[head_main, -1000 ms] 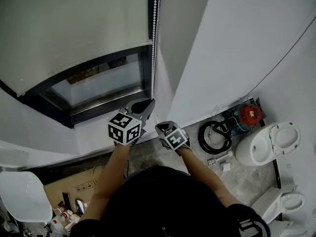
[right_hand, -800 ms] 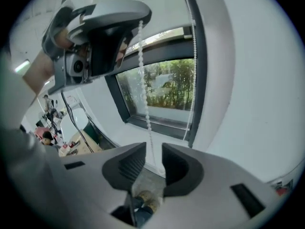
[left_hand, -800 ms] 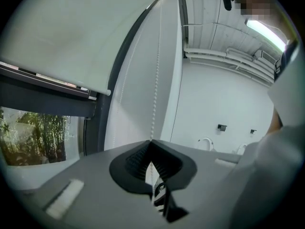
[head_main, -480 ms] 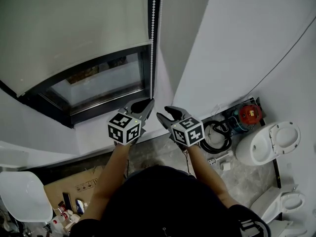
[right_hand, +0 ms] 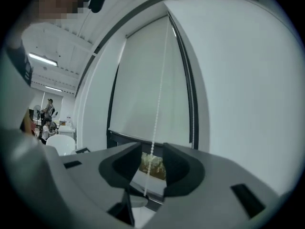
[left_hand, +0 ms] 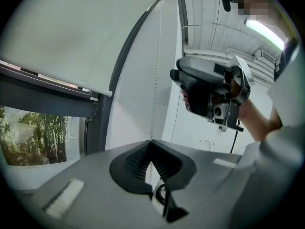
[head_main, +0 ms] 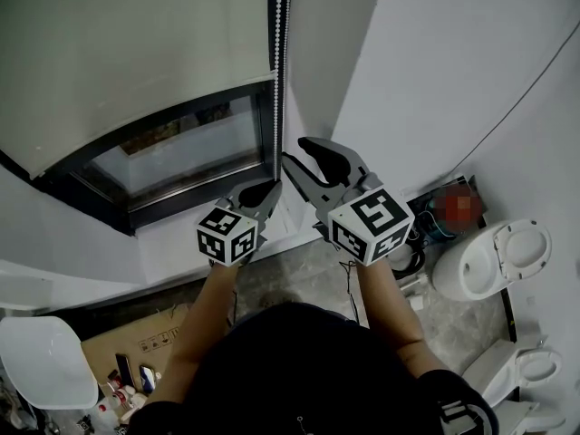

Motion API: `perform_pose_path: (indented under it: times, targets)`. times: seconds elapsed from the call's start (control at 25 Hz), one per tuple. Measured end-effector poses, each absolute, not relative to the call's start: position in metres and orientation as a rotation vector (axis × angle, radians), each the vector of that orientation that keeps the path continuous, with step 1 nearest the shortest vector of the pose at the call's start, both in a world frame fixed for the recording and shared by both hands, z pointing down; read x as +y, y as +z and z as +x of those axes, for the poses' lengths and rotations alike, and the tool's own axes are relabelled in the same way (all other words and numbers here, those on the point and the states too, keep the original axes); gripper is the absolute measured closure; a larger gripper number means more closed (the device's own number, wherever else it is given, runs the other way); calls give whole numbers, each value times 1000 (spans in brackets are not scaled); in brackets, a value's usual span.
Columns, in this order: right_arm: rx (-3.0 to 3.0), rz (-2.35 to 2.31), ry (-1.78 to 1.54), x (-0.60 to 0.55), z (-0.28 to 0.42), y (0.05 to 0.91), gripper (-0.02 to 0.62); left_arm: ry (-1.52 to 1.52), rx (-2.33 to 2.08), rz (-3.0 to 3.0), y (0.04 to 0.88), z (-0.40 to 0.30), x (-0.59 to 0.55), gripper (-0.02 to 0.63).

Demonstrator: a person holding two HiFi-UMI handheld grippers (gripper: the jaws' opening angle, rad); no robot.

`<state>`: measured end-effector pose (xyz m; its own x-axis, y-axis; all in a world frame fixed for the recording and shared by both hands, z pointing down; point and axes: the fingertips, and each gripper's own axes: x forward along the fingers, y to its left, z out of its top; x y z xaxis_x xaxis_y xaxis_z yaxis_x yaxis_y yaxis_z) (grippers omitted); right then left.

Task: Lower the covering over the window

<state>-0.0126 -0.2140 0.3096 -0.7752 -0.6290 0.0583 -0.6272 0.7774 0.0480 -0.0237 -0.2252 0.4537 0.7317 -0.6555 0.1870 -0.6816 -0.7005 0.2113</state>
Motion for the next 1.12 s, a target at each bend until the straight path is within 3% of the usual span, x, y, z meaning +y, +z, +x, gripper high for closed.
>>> perform_pose_path:
  times: [0.2,0.28,0.32,0.4,1.12]
  targets:
    - [-2889,1043,-90,-226,-30,290,470,135,-1051,2675,453,-22,-220,595]
    - [-2870,1054,-89,-230,-35,290,507,131,-1047,2678,453,-21,-218,595]
    - [-2868,1053,-84,-231,-37,290,557,130,-1045,2679,453,-20,-217,595]
    - [-2871,1042,-65,-231,-40,292,568,142,-1041,2677,455,-19,-217,595]
    - [-2656,981,112,-227,-46,427,572,470,-920,2478,586,-15,-186,594]
